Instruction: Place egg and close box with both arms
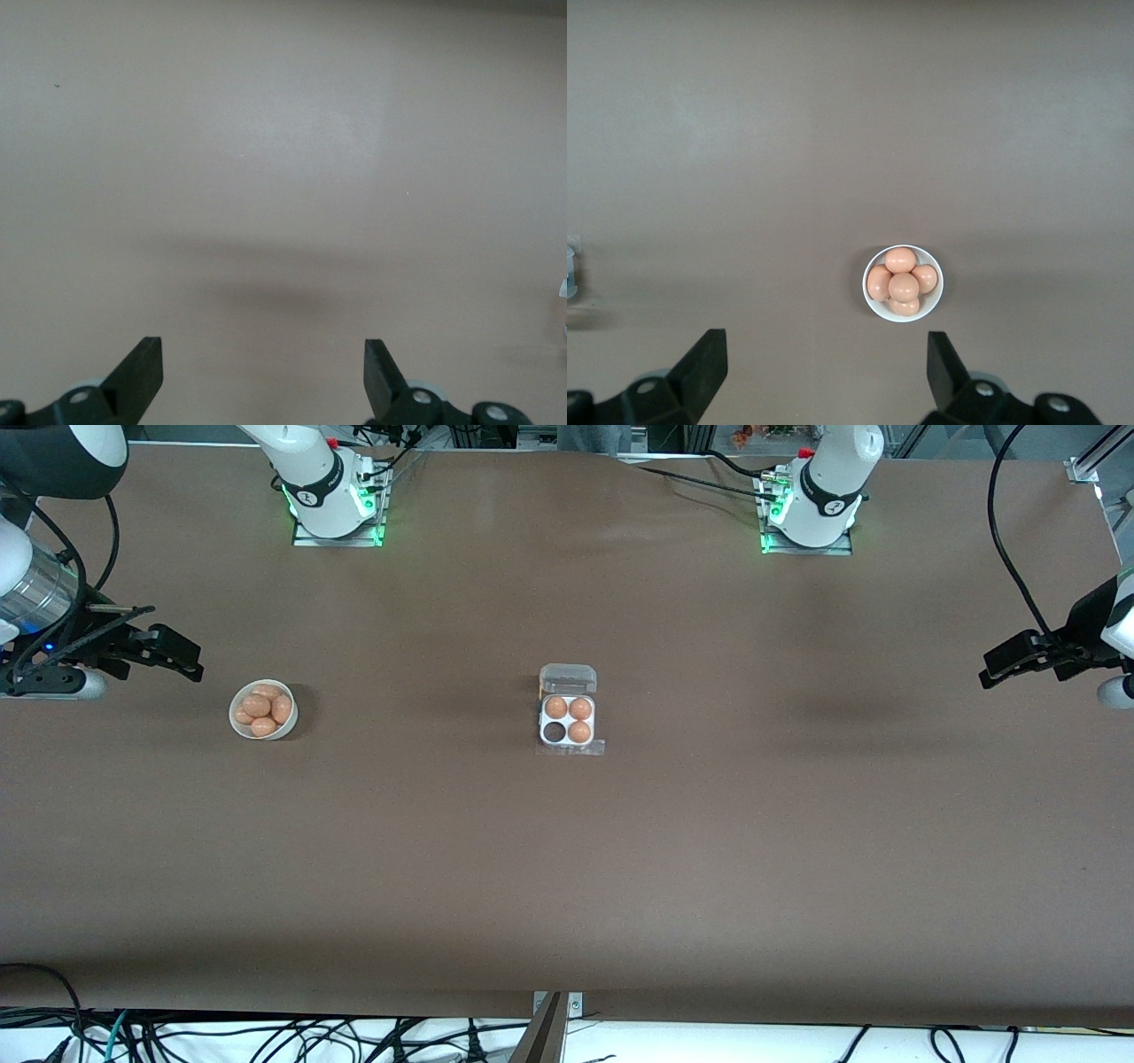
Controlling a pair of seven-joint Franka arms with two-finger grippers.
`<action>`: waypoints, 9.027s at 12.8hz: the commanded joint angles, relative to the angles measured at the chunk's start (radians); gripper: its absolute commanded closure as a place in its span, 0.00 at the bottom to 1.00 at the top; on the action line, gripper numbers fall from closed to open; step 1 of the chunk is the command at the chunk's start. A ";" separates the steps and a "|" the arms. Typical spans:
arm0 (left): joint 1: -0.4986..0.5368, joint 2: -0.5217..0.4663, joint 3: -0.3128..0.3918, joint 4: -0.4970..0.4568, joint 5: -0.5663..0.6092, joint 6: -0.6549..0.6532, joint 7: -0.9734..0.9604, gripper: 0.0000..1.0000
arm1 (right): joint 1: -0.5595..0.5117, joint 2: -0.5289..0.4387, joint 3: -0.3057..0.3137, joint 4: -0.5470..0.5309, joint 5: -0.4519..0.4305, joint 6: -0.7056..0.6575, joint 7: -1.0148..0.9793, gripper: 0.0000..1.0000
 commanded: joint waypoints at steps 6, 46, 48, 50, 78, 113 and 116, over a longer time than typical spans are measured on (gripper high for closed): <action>0.006 0.009 -0.005 0.022 -0.005 -0.016 0.013 0.00 | -0.014 0.007 0.011 0.018 0.013 -0.014 0.001 0.00; 0.006 0.009 -0.008 0.061 -0.002 -0.056 0.013 0.00 | -0.027 0.145 -0.020 -0.253 -0.045 0.214 -0.011 0.00; 0.006 0.009 -0.008 0.061 -0.002 -0.056 0.013 0.00 | -0.027 0.125 -0.045 -0.386 -0.045 0.358 -0.029 0.00; 0.006 0.009 -0.008 0.061 -0.002 -0.056 0.013 0.00 | -0.027 0.129 -0.071 -0.474 -0.060 0.478 -0.065 0.00; 0.006 0.009 -0.010 0.061 -0.002 -0.056 0.012 0.00 | -0.023 0.209 -0.085 -0.605 -0.177 0.655 -0.054 0.76; 0.006 0.009 -0.010 0.078 -0.002 -0.056 0.012 0.00 | 0.671 0.795 -0.022 0.395 0.176 0.338 0.715 0.78; 0.006 0.009 -0.010 0.078 -0.002 -0.056 0.013 0.00 | 0.671 0.800 -0.020 0.391 0.181 0.336 0.715 0.78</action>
